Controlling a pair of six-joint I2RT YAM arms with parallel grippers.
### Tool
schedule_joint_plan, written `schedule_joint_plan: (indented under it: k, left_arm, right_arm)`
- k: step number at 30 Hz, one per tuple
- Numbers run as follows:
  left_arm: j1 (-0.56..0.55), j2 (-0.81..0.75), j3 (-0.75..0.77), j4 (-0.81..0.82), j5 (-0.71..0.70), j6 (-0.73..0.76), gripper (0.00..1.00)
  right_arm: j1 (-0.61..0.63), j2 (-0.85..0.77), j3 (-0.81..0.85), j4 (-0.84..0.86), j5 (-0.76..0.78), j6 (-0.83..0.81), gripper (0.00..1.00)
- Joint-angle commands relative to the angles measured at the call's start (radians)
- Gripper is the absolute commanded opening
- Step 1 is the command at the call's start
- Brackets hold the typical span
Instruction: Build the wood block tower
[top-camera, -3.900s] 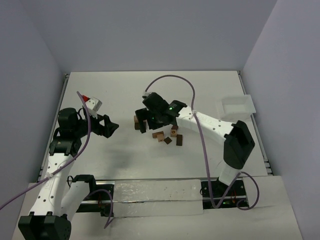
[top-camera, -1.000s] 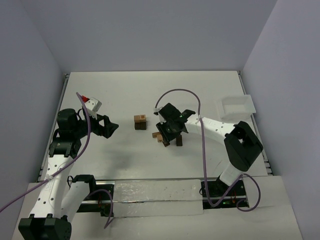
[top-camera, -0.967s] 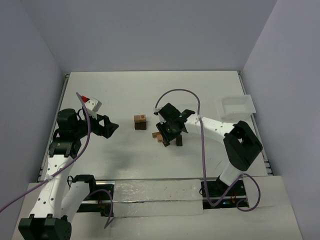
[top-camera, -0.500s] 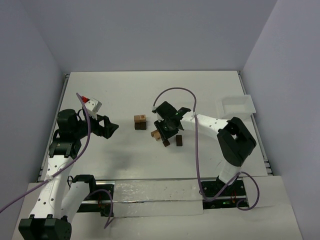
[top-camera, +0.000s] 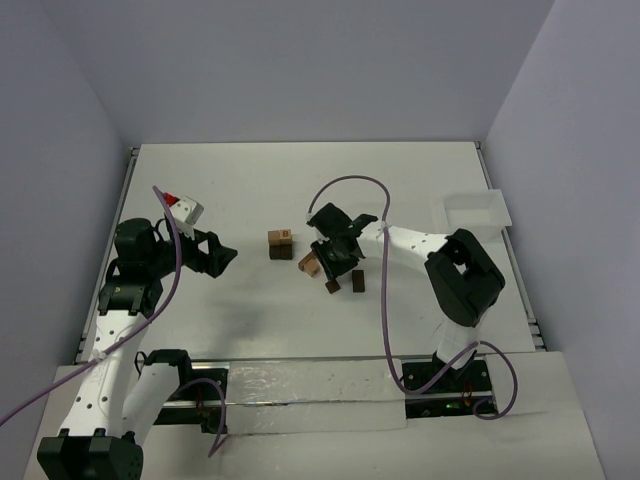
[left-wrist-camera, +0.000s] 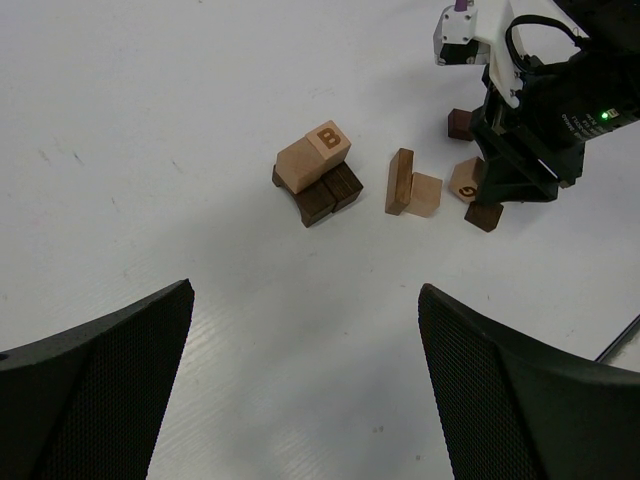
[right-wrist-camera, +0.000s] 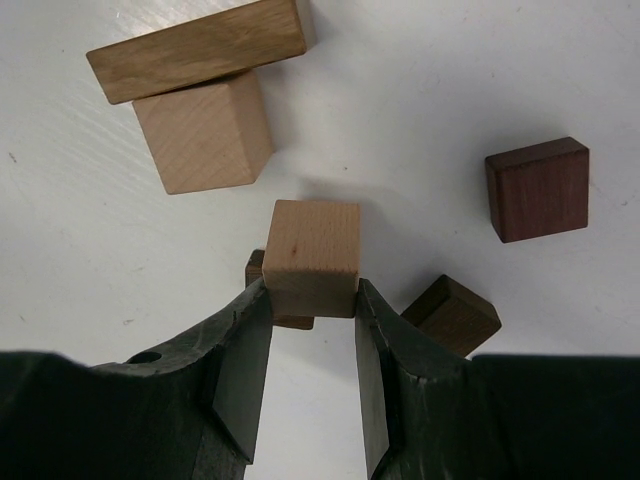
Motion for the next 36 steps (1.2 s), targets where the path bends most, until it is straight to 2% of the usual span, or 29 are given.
schedule_joint_plan:
  k: [1,8,17,20,26,33,36]
  left_arm:
    - [0.006,-0.003,-0.002,0.042,0.016,0.003,0.99]
    - [0.006,-0.004,-0.001,0.036,0.015,0.005,0.99]
    - [0.006,-0.002,-0.003,0.037,0.015,0.006,0.99]
    - [0.006,0.000,-0.005,0.039,0.015,0.006,0.99]
    - [0.006,0.005,-0.007,0.042,0.016,0.006,0.99]
    - [0.006,0.005,-0.007,0.042,0.018,0.006,0.99]
    - [0.006,0.006,-0.007,0.043,0.019,0.006,0.99]
  right_arm:
    - [-0.009,-0.026,0.020,0.024,0.042,0.001,0.01]
    - [-0.022,0.038,0.080,0.051,0.045,-0.037,0.01]
    - [-0.034,0.085,0.137,0.055,0.022,-0.100,0.06]
    - [-0.040,0.098,0.154,0.053,0.019,-0.122,0.09]
    - [-0.045,0.108,0.182,0.047,-0.055,-0.153,0.28]
    - [-0.045,0.127,0.212,-0.001,-0.119,-0.187,0.31]
    - [-0.045,0.131,0.212,-0.013,-0.122,-0.191,0.35]
